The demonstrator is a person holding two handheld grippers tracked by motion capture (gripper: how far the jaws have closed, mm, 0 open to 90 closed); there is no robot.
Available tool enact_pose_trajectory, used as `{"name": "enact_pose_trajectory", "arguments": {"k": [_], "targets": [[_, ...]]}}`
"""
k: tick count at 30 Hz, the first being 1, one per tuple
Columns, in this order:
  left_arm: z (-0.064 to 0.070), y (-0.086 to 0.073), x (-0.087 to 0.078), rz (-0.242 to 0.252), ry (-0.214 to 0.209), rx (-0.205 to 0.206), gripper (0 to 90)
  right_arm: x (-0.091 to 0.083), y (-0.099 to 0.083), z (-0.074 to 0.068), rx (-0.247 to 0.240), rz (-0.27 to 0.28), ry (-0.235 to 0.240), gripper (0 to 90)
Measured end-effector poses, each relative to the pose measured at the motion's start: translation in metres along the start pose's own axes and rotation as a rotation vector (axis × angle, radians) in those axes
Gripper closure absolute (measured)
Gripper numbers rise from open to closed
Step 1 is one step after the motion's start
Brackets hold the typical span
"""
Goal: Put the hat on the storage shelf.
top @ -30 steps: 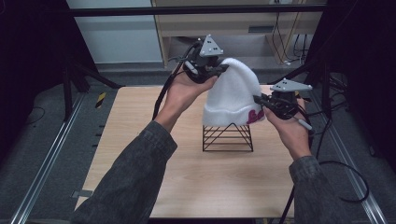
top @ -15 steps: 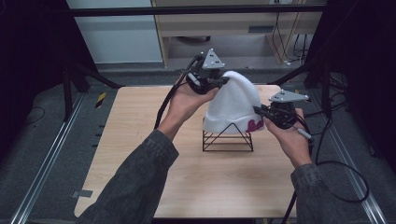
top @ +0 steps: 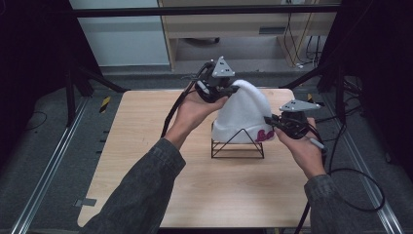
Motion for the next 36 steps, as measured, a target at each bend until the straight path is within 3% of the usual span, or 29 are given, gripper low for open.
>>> {"name": "enact_pose_trajectory", "arguments": {"k": [36], "targets": [[0.017, -0.023, 0.016, -0.033, -0.047, -0.007, 80.7, 0.002, -0.032, 0.002, 0.028, -0.052, 0.014, 81.5]]}}
Point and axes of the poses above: each handheld gripper's, and its own axes: x roughly forward along the jaws, y roughly out of its top, z roughly to its right, the point moved 5 cm from there along x, roughly forward along the jaws, and after that the axes turned 4 degrees about z, right-handed, at the moved point
